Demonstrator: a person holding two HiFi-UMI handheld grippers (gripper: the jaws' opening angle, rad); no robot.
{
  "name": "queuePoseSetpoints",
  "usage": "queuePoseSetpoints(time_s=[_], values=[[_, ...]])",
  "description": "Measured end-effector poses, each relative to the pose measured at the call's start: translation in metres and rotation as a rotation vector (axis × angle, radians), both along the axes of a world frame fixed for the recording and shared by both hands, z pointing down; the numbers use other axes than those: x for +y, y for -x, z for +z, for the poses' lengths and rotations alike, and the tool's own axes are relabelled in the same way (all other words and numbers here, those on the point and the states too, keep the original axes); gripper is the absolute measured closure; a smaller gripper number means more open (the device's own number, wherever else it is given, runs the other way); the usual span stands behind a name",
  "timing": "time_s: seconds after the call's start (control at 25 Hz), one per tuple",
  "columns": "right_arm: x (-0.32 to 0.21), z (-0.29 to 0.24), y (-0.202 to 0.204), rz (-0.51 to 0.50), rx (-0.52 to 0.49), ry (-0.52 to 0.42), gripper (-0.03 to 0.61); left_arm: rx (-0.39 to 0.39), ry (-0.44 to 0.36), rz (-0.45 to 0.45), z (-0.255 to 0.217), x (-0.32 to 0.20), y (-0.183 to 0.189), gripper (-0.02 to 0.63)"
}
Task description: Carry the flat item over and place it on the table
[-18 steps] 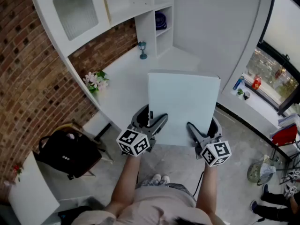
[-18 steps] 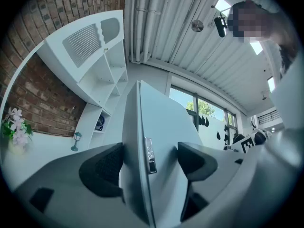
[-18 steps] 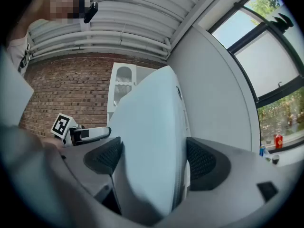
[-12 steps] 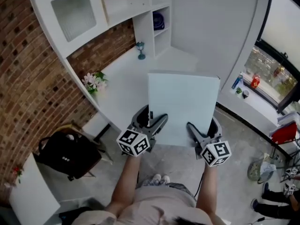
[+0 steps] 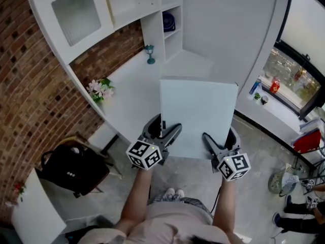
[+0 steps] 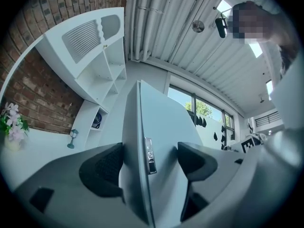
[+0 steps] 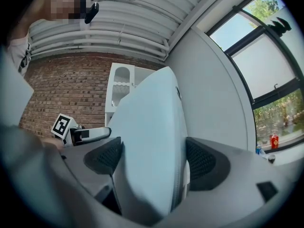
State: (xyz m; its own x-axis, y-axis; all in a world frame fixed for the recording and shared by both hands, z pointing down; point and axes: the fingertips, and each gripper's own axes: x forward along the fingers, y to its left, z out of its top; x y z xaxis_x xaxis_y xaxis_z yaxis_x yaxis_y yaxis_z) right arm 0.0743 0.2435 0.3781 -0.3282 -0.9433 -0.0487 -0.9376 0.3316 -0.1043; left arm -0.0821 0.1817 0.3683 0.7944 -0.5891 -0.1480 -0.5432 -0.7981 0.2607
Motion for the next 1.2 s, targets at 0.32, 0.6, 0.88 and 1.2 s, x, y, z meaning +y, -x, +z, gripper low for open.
queuePoseSetpoints(time_s=[0.32, 0.6, 0.88, 1.2], values=[[-0.007, 0.007, 0.0, 0.009, -0.008, 0.016, 0.135, -0.001, 0.021, 0.017, 0.008, -0.009, -0.001, 0.265], [-0.014, 0.015, 0.003, 0.008, -0.012, 0.029, 0.135, -0.006, 0.04, 0.028, 0.017, -0.018, 0.0, 0.265], [-0.018, 0.021, 0.006, 0.022, -0.014, 0.03, 0.135, -0.015, 0.043, 0.046, 0.024, -0.024, 0.003, 0.265], [-0.035, 0.022, -0.001, 0.032, -0.01, 0.031, 0.135, -0.012, 0.047, 0.063, 0.026, -0.042, -0.006, 0.265]])
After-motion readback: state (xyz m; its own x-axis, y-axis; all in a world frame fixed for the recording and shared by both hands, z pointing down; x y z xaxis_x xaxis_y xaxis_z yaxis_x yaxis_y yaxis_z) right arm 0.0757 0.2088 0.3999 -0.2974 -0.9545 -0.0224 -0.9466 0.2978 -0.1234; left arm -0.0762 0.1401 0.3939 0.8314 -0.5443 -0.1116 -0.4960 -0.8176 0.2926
